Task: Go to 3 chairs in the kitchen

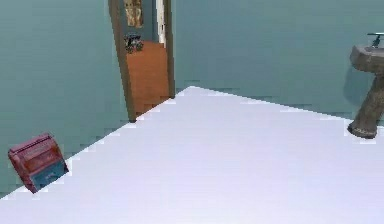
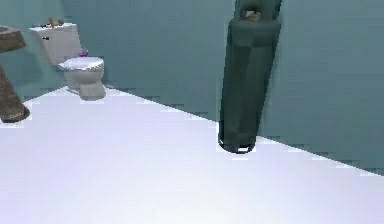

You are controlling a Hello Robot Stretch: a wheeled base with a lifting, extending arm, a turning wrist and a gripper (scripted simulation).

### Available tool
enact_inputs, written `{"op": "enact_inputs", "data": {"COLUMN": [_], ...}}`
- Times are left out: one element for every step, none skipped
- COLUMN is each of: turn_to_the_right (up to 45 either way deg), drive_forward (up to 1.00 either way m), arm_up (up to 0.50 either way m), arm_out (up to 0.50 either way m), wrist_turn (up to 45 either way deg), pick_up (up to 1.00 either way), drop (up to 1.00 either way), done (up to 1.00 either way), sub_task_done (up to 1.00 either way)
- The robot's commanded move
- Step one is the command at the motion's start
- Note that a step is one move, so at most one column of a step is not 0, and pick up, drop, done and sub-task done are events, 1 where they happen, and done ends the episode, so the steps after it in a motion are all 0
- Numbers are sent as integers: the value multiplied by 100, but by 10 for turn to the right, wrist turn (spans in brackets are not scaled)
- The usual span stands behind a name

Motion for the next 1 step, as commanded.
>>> {"op": "enact_inputs", "data": {"turn_to_the_right": [-30], "drive_forward": [0], "arm_up": [0], "arm_out": [0], "wrist_turn": [0], "pick_up": [0], "drop": [0], "done": [0], "sub_task_done": [0]}}
